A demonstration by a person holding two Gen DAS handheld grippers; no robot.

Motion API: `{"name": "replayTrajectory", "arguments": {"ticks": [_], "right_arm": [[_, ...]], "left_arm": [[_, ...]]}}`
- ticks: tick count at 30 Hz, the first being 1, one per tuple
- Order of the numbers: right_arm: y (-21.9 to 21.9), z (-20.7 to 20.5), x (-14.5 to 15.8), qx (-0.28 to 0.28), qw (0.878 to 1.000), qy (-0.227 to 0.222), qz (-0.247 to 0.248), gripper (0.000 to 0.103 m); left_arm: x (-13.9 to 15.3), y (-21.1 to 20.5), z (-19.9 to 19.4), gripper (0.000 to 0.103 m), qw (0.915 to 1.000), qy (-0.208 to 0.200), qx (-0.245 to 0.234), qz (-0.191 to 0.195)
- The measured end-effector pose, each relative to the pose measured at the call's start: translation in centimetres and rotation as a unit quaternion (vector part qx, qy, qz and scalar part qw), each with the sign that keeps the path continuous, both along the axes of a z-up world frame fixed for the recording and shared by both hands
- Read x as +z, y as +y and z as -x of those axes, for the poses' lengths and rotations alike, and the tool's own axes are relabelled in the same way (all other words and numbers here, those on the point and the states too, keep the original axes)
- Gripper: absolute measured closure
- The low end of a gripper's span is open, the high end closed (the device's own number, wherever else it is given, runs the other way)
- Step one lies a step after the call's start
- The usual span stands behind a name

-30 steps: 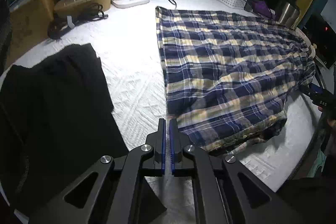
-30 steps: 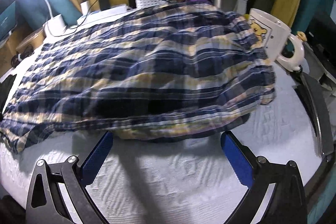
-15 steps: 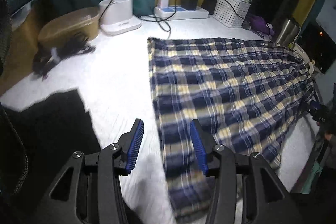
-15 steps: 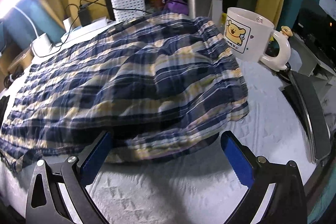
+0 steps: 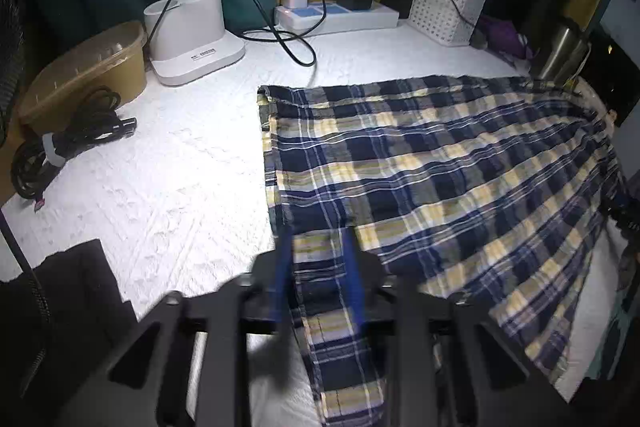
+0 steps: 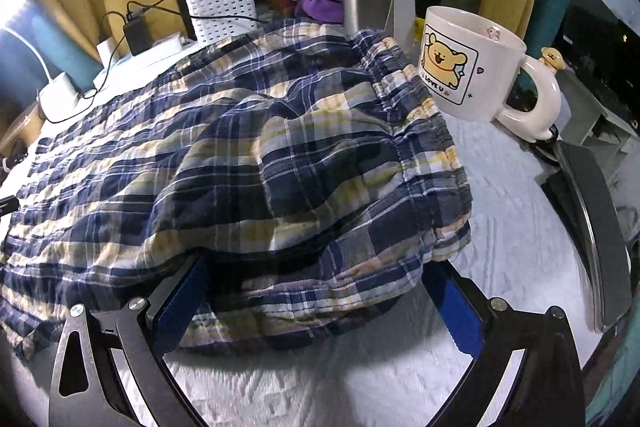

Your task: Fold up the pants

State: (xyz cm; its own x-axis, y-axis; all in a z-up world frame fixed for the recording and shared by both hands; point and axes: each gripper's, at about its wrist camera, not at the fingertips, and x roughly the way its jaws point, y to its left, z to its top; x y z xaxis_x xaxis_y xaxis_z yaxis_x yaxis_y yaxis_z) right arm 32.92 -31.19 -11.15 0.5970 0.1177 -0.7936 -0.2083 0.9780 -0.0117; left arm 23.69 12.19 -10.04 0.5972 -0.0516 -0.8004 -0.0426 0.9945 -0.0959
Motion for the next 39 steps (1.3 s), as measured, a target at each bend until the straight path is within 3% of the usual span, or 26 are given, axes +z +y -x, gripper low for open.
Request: {"name": "replayTrajectory", "arguments": {"ticks": [1, 5, 12, 17, 20, 22, 23, 30, 39], "right_arm": [[0.0, -0.1, 0.0, 0.0, 1.0, 0.001, 0.001, 0.0], [0.1, -0.8, -0.3, 0.0, 1.0, 0.004, 0.004, 0.0], [-0.3, -1.3, -0.7, -0.004, 1.0, 0.007, 0.004, 0.0], [-0.3, -1.5, -0.6, -0.008, 1.0, 0.006, 0.001, 0.0], [-0.6, -1.2, -0.4, -0.012, 1.0, 0.002, -0.002, 0.0], [-0.8, -1.1, -0.2, -0.016, 1.0, -0.002, -0.003, 0.0], [-0.9, -1.0, -0.1, -0.018, 1.0, -0.004, -0.003, 0.0], [-2.0, -0.6, 0.6, -0.039, 0.999, -0.017, -0.002, 0.0], [-2.6, -1.3, 1.6, -0.059, 0.997, -0.048, -0.003, 0.0]], "left_arm": [[-0.2, 0.1, -0.2, 0.095, 1.0, 0.003, 0.004, -0.007], [-0.4, 0.7, -0.2, 0.1, 0.9999, 0.001, 0.016, -0.004], [-0.5, 1.5, 0.8, 0.101, 0.9989, 0.0, 0.044, -0.015], [0.2, 2.3, 0.9, 0.101, 0.9989, 0.004, 0.043, 0.02], [1.5, 2.4, 0.5, 0.095, 0.9992, -0.01, 0.034, 0.017], [2.3, 2.4, -0.2, 0.081, 0.9994, -0.02, 0.026, 0.008], [2.5, 2.3, -0.7, 0.078, 0.9995, -0.022, 0.022, 0.006], [2.6, 1.5, -4.3, 0.077, 0.9996, -0.024, -0.007, -0.012], [0.1, 1.9, -8.2, 0.079, 0.9998, -0.009, 0.003, -0.016]]}}
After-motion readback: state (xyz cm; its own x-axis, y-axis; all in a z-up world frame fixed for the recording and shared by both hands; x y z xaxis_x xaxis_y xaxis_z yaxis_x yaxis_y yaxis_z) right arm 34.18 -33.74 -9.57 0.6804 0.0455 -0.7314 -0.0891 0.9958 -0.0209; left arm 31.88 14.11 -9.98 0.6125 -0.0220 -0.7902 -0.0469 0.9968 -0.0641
